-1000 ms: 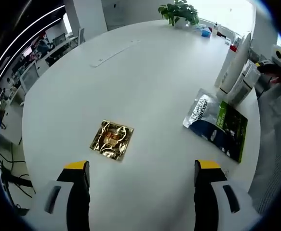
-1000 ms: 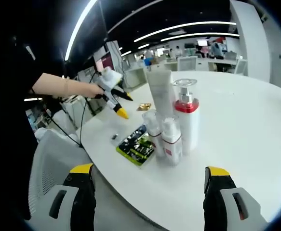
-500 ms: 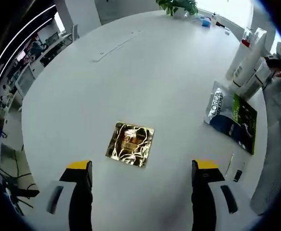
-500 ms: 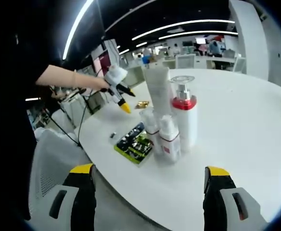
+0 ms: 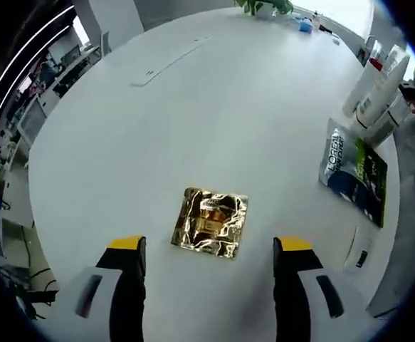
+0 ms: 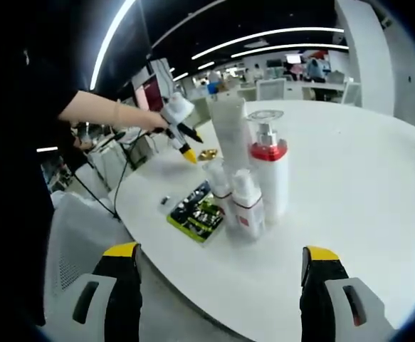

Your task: Arrange the skincare products in the storage area until every visible bottle or jar stands upright without overlapping.

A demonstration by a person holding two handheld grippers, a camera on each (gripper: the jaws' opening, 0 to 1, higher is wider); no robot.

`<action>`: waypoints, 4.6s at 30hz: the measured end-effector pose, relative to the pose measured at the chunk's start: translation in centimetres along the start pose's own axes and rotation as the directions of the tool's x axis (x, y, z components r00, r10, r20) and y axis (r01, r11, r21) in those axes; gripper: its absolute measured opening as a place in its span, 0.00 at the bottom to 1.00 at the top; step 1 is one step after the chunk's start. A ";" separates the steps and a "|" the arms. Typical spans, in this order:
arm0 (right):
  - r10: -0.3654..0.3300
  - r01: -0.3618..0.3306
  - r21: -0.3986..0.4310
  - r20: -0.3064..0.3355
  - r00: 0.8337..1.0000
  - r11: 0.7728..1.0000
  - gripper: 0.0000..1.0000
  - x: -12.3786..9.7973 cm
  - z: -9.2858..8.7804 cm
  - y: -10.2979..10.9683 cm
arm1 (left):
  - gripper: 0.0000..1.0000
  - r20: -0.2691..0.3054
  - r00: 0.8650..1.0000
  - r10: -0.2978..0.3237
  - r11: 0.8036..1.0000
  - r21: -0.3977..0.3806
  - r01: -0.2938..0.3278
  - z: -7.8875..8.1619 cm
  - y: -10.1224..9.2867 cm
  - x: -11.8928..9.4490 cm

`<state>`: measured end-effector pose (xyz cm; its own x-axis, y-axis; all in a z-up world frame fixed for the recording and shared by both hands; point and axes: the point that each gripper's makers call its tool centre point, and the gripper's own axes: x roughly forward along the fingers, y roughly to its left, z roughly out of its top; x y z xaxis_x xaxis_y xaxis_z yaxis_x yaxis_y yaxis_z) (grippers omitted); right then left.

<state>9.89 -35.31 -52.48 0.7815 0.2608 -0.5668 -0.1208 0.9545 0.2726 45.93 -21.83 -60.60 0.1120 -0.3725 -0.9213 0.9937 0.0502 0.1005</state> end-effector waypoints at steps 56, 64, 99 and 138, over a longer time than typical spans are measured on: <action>-0.003 0.003 0.002 -0.006 1.000 1.000 0.97 0.2 -0.1 -0.3 | 0.35 -0.083 0.995 -0.057 0.995 -0.090 0.050 -0.3 -0.1 0.3; 0.006 -0.006 -0.016 0.005 1.000 1.000 0.97 0.2 0.1 0.0 | 0.36 -0.030 0.999 -0.045 0.968 -0.247 0.036 -0.3 -1.9 -1.3; 0.069 -0.065 -0.091 0.037 0.997 0.994 0.95 0.2 0.5 1.2 | 0.35 -0.001 1.000 0.000 0.695 -0.719 -0.001 -2.2 -9.8 -4.4; 0.118 -0.111 -0.090 0.075 0.990 0.990 0.93 -0.2 1.2 2.1 | 0.33 -0.089 0.996 -0.021 0.531 -0.845 -0.065 -1.5 -14.0 -1.8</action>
<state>10.17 -33.56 -50.86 0.8054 0.3602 -0.4708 -0.2616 0.9286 0.2631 31.80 -20.48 -60.86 0.0903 -0.2891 -0.9530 0.5132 0.8336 -0.2043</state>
